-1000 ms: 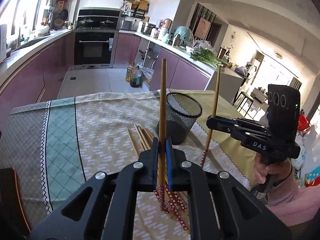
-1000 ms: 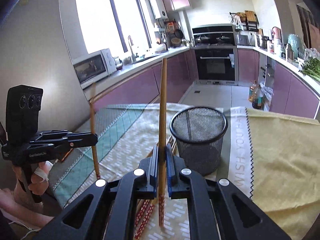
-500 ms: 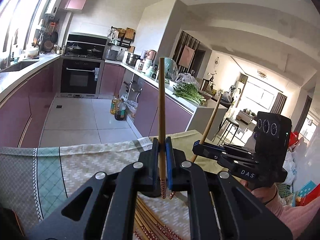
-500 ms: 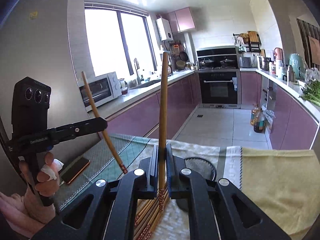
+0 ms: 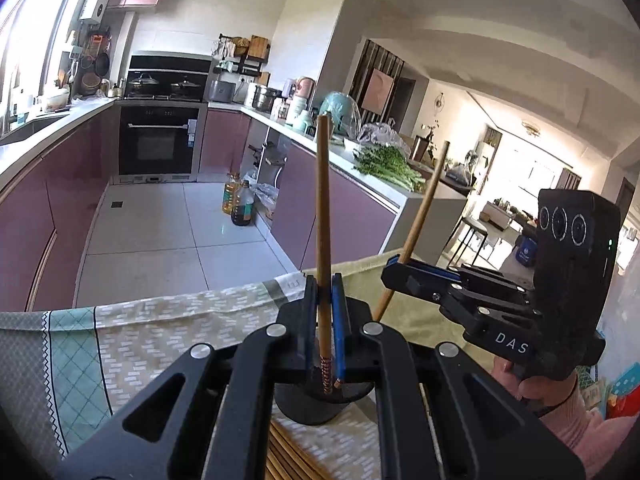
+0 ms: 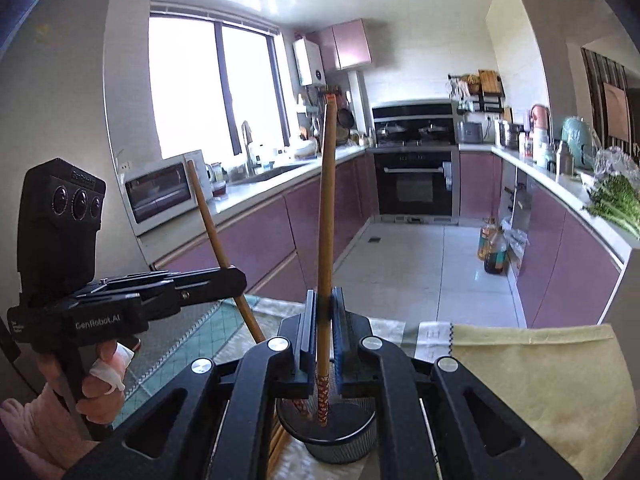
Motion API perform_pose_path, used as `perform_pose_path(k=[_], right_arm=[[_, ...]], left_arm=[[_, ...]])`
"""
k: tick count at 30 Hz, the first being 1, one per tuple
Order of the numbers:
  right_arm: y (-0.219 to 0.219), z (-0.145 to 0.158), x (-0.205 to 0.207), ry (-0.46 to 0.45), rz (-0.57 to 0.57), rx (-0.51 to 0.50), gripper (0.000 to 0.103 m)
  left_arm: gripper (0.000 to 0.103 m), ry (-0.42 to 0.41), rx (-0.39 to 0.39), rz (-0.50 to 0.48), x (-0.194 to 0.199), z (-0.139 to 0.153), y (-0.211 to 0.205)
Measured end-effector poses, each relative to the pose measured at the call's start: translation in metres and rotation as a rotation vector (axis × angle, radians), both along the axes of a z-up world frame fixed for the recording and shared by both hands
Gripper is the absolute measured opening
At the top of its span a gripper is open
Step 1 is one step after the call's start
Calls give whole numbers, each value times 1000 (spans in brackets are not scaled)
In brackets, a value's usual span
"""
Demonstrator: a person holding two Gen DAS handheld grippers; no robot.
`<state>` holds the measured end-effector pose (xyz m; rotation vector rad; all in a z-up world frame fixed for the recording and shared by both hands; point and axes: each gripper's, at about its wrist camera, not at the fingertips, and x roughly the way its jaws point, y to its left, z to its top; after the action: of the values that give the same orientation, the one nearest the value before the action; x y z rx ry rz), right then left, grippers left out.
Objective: Organize utensils
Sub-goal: 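Lift the chopstick upright and lower it into the black mesh holder, then open the right gripper and withdraw it toward the chopstick pile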
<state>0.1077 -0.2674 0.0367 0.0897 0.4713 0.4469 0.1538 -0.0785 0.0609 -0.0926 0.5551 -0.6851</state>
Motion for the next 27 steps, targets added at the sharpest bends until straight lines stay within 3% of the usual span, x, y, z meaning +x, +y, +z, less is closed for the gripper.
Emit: perform_pose_path(k=[5,14,20,22,24,27], right_arm=[[7,-28,14,116,27,-38,6],[16,-44,33,199,18,-34,7],[12,-47,33,200,-24,-9,13],[7,-45,25,175,-49,-8,16],[4,-41,14,140,-50,-3,16],[2,-35,-10,82,-22,-2,21]], left_arm=[[8,68,96,-39,9,-29,-15],[10,133,140,-24,34,-55,-23],[31,105,133,36,29,-54,-15],[32,69,132,78,19,-50,-5],[44,28,120,115,5,-43,10],[50,-28,125,170,-21,-40,31]])
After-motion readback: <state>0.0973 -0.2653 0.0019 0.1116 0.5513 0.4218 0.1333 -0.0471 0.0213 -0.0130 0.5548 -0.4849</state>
